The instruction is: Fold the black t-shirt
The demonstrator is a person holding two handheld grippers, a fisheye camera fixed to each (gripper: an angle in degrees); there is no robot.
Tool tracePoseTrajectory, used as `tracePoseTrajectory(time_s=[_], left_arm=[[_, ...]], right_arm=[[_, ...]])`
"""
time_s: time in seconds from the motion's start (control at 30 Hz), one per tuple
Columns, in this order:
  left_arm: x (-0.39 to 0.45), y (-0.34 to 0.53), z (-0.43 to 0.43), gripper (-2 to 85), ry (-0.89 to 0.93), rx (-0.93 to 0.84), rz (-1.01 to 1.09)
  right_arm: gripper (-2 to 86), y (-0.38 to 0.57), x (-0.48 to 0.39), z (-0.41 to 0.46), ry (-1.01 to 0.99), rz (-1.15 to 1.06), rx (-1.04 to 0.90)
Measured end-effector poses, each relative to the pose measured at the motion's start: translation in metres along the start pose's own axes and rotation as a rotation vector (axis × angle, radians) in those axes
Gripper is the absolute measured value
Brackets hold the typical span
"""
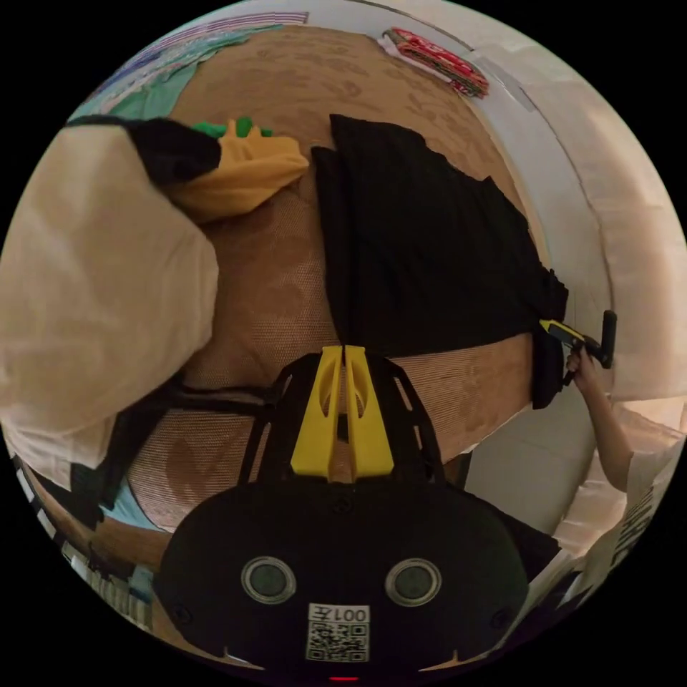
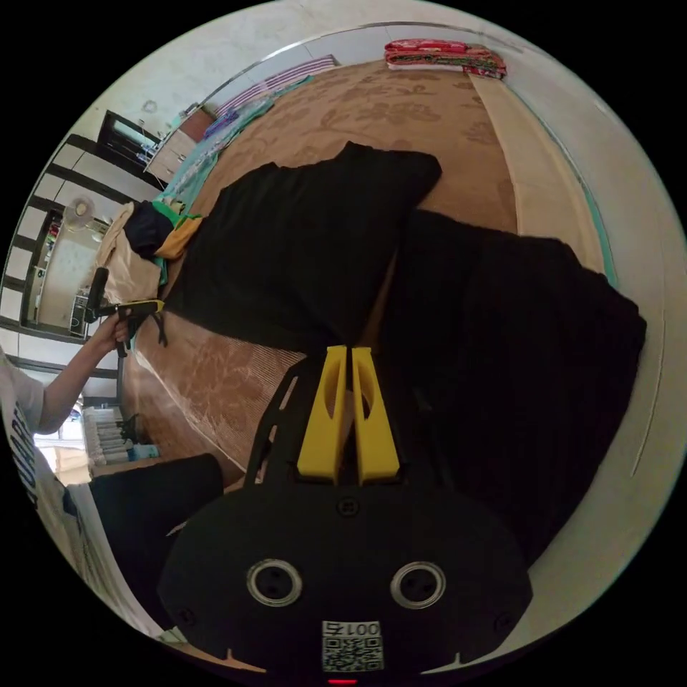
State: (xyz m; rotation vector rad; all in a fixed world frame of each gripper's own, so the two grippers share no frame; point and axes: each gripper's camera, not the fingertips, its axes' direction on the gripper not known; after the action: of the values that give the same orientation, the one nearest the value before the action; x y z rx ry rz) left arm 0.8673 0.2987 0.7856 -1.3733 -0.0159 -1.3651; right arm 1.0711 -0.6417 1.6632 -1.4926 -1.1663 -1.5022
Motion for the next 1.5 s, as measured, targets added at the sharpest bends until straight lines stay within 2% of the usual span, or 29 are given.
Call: tracePoseTrajectory(time_s=[0.4,0.47,0.53,0.63,0.7,0.8,0.87,0.97,1.1,1.23,1.37,1.5], left_arm=[[0.010,0.028,-0.022,-1.0,0.014,0.109,0.046],[0.009,0.031,-0.021,-1.0,0.080,0.092,-0.008],[0.012,0.025,-0.029,-0.9,0.156,0.149,-0.008],[0.022,-0.016,-0.059,-0.9,0.223,0.278,0.069],[0.035,-0.052,-0.088,-0.9,0.215,0.368,0.142],[0.063,-0.097,-0.141,-0.9,0.108,0.504,0.244],[0.082,-0.110,-0.173,-0.9,0.078,0.595,0.294],[0.098,-0.107,-0.192,-0.9,0.032,0.642,0.334],[0.105,-0.085,-0.185,-0.9,-0.018,0.646,0.357],[0.105,-0.049,-0.137,-0.9,-0.087,0.570,0.349],[0.096,-0.011,-0.060,-0.9,-0.144,0.369,0.303],[0.087,0.025,0.001,-0.9,-0.151,0.193,0.214]], right_arm=[[0.4,0.019,-0.006,0.012,-0.016,-0.095,-0.011],[0.4,0.021,-0.003,0.018,-0.039,-0.041,-0.036],[0.4,0.014,0.001,0.018,-0.088,0.005,-0.024],[0.4,-0.028,0.006,-0.006,-0.114,-0.023,0.100],[0.4,-0.082,0.006,-0.039,-0.055,-0.081,0.222],[0.4,-0.139,-0.008,-0.085,0.090,-0.151,0.352],[0.4,-0.154,-0.021,-0.109,0.115,-0.191,0.428],[0.5,-0.156,-0.044,-0.130,0.130,-0.257,0.496],[0.5,-0.134,-0.065,-0.116,0.119,-0.289,0.505],[0.5,-0.106,-0.069,-0.074,0.080,-0.276,0.444],[0.6,-0.070,-0.069,0.000,0.047,-0.246,0.258],[0.7,-0.029,-0.077,0.076,0.106,-0.228,0.024]])
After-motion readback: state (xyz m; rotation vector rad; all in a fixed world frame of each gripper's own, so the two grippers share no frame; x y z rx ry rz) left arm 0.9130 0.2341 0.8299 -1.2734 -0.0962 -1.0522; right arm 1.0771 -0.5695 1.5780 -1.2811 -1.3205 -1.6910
